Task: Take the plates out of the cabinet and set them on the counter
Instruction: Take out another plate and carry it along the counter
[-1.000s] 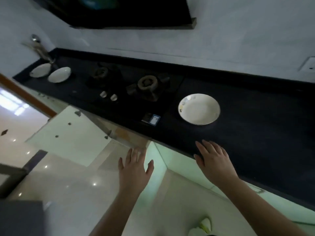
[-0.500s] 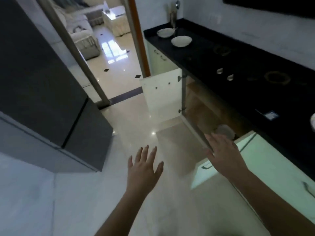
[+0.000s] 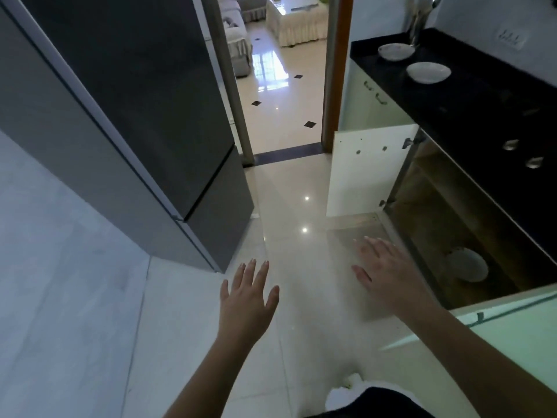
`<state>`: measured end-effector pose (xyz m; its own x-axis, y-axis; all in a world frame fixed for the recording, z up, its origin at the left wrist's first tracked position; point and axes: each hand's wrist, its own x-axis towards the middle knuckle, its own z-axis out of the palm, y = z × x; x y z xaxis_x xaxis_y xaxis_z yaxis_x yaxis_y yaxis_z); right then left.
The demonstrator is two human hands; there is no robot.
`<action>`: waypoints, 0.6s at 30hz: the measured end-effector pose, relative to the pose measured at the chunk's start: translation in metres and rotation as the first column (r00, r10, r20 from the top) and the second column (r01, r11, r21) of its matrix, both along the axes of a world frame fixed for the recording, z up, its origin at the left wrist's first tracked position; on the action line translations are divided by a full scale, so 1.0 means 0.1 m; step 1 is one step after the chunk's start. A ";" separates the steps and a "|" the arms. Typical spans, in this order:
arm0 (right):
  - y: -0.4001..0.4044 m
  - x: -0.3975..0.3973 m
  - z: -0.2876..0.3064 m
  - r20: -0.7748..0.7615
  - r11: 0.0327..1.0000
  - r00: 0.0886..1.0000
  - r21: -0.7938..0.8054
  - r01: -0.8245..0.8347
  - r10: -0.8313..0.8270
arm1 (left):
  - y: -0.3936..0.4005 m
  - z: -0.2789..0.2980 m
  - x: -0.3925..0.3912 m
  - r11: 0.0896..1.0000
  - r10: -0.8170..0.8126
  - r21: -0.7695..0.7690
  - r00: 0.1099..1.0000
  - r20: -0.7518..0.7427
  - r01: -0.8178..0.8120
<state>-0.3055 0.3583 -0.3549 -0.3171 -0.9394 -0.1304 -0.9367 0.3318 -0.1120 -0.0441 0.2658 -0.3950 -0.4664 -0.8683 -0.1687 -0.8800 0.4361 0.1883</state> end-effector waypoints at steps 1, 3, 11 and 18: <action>-0.06 -0.04 -0.02 0.006 1.000 1.000 -0.003 0.007 -0.007 | -0.06 -0.01 -0.06 1.000 -0.005 0.007 1.000 -0.006 0.005; -0.19 -0.14 -0.08 0.026 1.000 0.999 -0.010 0.024 -0.024 | -0.23 -0.01 -0.22 1.000 -0.025 0.011 0.999 -0.031 0.025; -0.95 -0.60 -0.48 0.172 0.994 0.979 0.009 0.110 -0.109 | -1.12 0.01 -0.95 0.991 -0.133 -0.025 0.991 -0.002 0.133; -1.52 -0.80 -0.62 0.223 0.996 0.971 0.008 0.086 -0.086 | -1.82 0.10 -1.40 0.990 -0.137 -0.041 0.991 0.002 0.137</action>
